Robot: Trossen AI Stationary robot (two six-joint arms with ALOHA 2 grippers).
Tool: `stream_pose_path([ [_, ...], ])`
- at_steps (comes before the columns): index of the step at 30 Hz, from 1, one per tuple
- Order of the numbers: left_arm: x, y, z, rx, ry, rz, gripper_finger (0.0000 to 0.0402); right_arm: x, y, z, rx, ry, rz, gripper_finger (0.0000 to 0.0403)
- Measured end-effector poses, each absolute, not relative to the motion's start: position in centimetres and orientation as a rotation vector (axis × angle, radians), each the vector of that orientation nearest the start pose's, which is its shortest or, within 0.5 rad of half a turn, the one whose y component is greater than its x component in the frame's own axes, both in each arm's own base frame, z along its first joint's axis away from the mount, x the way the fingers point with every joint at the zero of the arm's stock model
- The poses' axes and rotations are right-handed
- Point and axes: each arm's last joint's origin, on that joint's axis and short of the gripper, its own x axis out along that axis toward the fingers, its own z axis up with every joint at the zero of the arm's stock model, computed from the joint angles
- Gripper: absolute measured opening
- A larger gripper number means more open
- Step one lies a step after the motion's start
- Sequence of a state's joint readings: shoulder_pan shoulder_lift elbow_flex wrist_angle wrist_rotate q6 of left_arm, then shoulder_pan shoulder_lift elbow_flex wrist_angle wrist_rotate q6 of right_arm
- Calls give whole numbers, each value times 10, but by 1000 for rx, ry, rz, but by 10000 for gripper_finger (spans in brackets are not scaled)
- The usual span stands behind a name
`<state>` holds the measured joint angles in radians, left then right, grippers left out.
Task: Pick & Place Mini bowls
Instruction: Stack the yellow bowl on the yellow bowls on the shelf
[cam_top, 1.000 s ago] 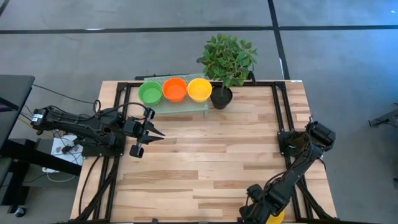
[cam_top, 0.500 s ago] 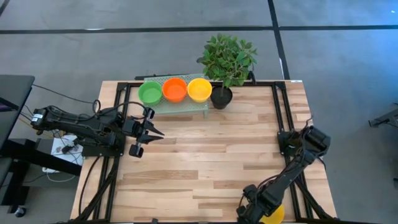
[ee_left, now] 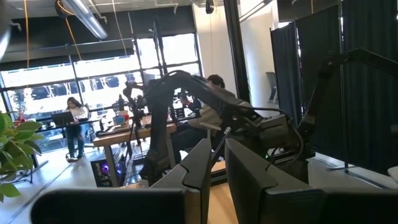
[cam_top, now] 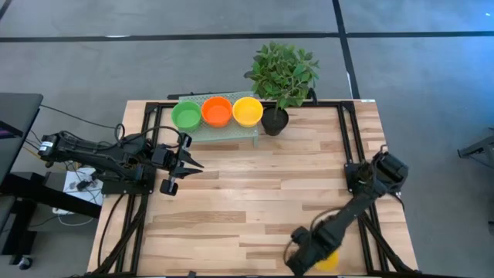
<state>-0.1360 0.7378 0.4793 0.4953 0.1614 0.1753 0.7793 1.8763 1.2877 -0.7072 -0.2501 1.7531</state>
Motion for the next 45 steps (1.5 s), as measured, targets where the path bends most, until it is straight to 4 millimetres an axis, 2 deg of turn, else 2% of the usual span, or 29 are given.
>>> stream_pose_path([
  [6, 168, -28, 299, 177, -266, -274, 49, 290, 212, 191, 930, 1541, -303, 4],
  [11, 168, -28, 299, 176, -265, -274, 49, 332, 161, 219, 642, 1426, -24, 3],
  [14, 168, -28, 299, 176, -263, -275, 49, 350, 130, 242, 487, 1362, 78, 2],
  [19, 168, -28, 297, 176, -253, -276, 49, 363, 88, 289, 238, 1284, 45, 2],
  [24, 169, -28, 296, 176, -250, -276, 49, 367, 67, 324, -14, 1202, 17, 2],
  [33, 169, -28, 296, 176, -249, -276, 49, 377, 32, 335, -458, 1130, -54, 2],
  [41, 172, -28, 293, 138, -223, -282, 49, 388, 2, 341, -693, 1071, -54, 3],
  [45, 177, -29, 289, 123, -194, -285, 49, 390, -12, 343, -750, 1061, -75, 3],
])
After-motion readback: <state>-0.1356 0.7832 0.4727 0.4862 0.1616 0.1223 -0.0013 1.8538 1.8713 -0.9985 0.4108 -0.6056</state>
